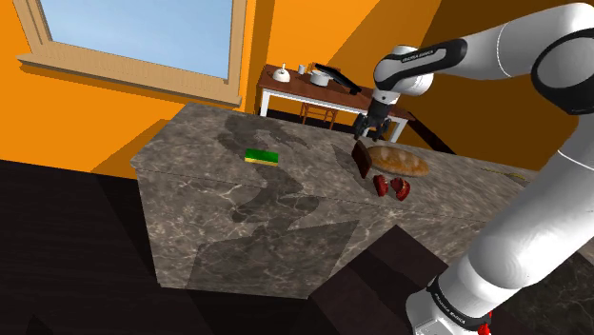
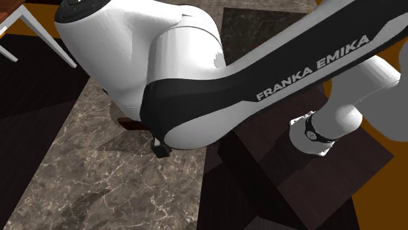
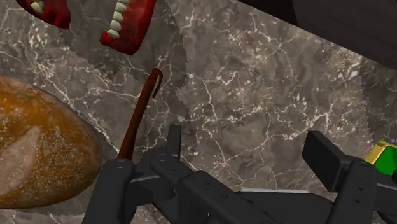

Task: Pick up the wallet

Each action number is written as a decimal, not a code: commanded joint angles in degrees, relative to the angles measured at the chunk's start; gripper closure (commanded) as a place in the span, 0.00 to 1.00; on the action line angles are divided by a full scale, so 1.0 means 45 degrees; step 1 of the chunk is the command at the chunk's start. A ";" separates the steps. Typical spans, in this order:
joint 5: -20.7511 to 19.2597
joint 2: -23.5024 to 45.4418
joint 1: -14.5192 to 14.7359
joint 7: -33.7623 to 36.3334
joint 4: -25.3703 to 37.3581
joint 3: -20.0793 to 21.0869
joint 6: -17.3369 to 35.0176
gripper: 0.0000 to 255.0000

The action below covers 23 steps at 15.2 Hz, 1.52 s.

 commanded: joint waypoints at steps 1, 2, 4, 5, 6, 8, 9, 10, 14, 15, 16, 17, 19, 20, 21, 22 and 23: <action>0.0216 0.0867 -0.0194 -0.0018 0.0639 -0.0164 0.0152 0.00; 0.0332 0.1298 -0.0307 -0.0042 0.0975 -0.0243 0.0200 0.00; 0.0574 0.2161 -0.0552 -0.0087 0.1679 -0.0384 0.0262 0.00; 0.0699 0.2594 -0.0682 -0.0107 0.2048 -0.0447 0.0277 0.00; 0.0826 0.3028 -0.0818 -0.0123 0.2427 -0.0504 0.0280 0.00; 0.1079 0.3898 -0.1109 -0.0143 0.3221 -0.0601 0.0255 0.00; 0.1204 0.4336 -0.1264 -0.0146 0.3636 -0.0642 0.0226 0.00; 0.1329 0.4775 -0.1423 -0.0144 0.4065 -0.0680 0.0186 0.00; 0.1678 0.6071 -0.1902 -0.0123 0.5257 -0.0739 0.0152 0.00; 0.1705 0.6154 -0.1910 -0.0142 0.5207 -0.0723 0.0282 0.00; 0.1733 0.6238 -0.1919 -0.0161 0.5161 -0.0706 0.0411 0.00; 0.1761 0.6325 -0.1928 -0.0180 0.5118 -0.0690 0.0538 0.00; 0.1819 0.6504 -0.1948 -0.0220 0.5040 -0.0655 0.0790 0.00; 0.1848 0.6597 -0.1959 -0.0240 0.5006 -0.0637 0.0914 0.00; 0.1865 0.6651 -0.1965 -0.0251 0.4988 -0.0626 0.0985 0.00; 0.1864 0.6650 -0.1965 -0.0251 0.4986 -0.0626 0.0986 0.00; 0.1863 0.6636 -0.1950 -0.0240 0.4953 -0.0624 0.1006 1.00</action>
